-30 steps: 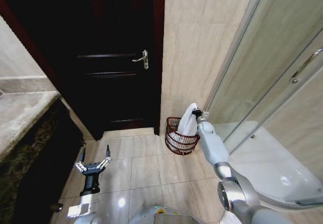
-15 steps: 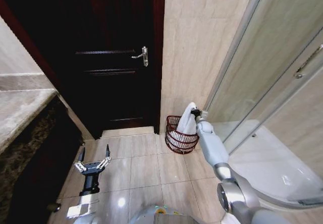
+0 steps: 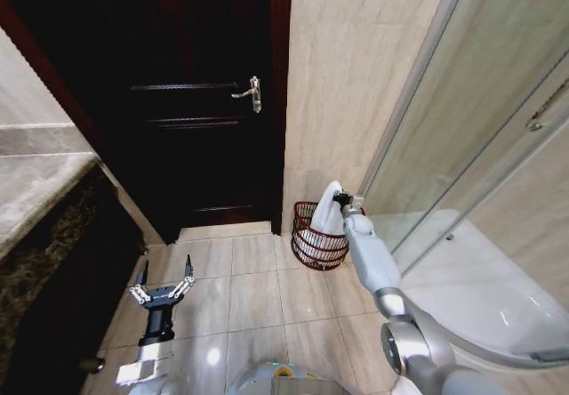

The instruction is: Discard the used towel into the hamper.

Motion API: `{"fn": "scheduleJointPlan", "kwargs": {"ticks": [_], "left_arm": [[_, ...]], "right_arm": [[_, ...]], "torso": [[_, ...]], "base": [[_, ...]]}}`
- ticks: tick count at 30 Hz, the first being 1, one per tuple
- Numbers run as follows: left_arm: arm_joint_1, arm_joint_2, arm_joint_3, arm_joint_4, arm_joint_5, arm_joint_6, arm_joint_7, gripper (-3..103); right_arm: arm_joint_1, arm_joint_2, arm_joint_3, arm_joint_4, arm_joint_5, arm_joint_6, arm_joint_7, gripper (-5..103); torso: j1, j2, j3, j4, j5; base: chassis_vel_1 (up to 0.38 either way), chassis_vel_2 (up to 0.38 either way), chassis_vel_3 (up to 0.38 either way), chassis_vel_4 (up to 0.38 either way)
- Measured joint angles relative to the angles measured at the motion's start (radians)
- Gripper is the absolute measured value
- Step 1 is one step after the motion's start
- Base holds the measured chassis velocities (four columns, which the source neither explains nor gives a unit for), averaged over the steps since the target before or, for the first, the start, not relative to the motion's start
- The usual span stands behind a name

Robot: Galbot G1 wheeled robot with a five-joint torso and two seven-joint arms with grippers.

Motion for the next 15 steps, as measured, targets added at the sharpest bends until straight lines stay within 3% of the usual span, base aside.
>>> {"fn": "scheduleJointPlan", "kwargs": {"ticks": [2, 4, 6, 7, 8, 12, 13, 15], "left_arm": [[0.000, 0.000, 0.001, 0.000, 0.000, 0.000, 0.000, 100], [0.000, 0.000, 0.002, 0.000, 0.000, 0.000, 0.000, 100], [-0.001, 0.001, 0.002, -0.001, -0.001, 0.000, 0.001, 100], [-0.001, 0.001, 0.002, -0.002, -0.001, 0.000, 0.001, 100], [-0.001, 0.001, 0.002, -0.002, -0.003, 0.000, 0.001, 100], [-0.002, 0.002, 0.002, 0.001, -0.005, -0.003, 0.003, 100], [-0.002, 0.003, 0.002, 0.005, -0.007, -0.004, 0.005, 100], [-0.002, 0.003, 0.002, 0.007, -0.013, -0.007, 0.011, 100]], "right_arm": [[0.002, -0.001, 0.001, -0.001, -0.008, -0.018, 0.016, 10], [0.002, -0.002, 0.000, 0.001, -0.009, -0.022, 0.018, 10], [-0.002, -0.006, -0.003, 0.012, -0.008, -0.034, 0.023, 21], [-0.003, -0.006, -0.004, 0.016, -0.008, -0.038, 0.027, 21], [-0.005, -0.006, -0.006, 0.026, -0.006, -0.049, 0.037, 32], [-0.011, -0.010, -0.009, 0.051, 0.001, -0.081, 0.052, 37], [-0.017, -0.016, -0.012, 0.072, 0.002, -0.116, 0.070, 47], [-0.021, -0.022, -0.013, 0.092, 0.003, -0.169, 0.100, 53]], "torso": [[-0.005, -0.012, -0.007, 0.0001, 0.0000], [-0.006, -0.015, -0.009, 0.0001, 0.0001], [-0.011, -0.027, -0.016, 0.0000, 0.0000], [-0.013, -0.031, -0.018, 0.0000, 0.0001], [-0.016, -0.038, -0.021, 0.0001, 0.0000], [-0.021, -0.049, -0.028, 0.0003, 0.0001], [-0.024, -0.056, -0.032, 0.0003, 0.0000], [-0.028, -0.064, -0.036, 0.0001, 0.0000]], "base": [[0.000, 0.000, 0.000, 0.000], [0.000, 0.000, 0.000, 0.000], [0.000, 0.000, 0.000, 0.000], [0.000, 0.000, 0.000, 0.000], [0.000, 0.000, 0.000, 0.000], [0.000, 0.000, 0.000, 0.000], [0.000, 0.000, 0.000, 0.000], [0.000, 0.000, 0.000, 0.000]]}}
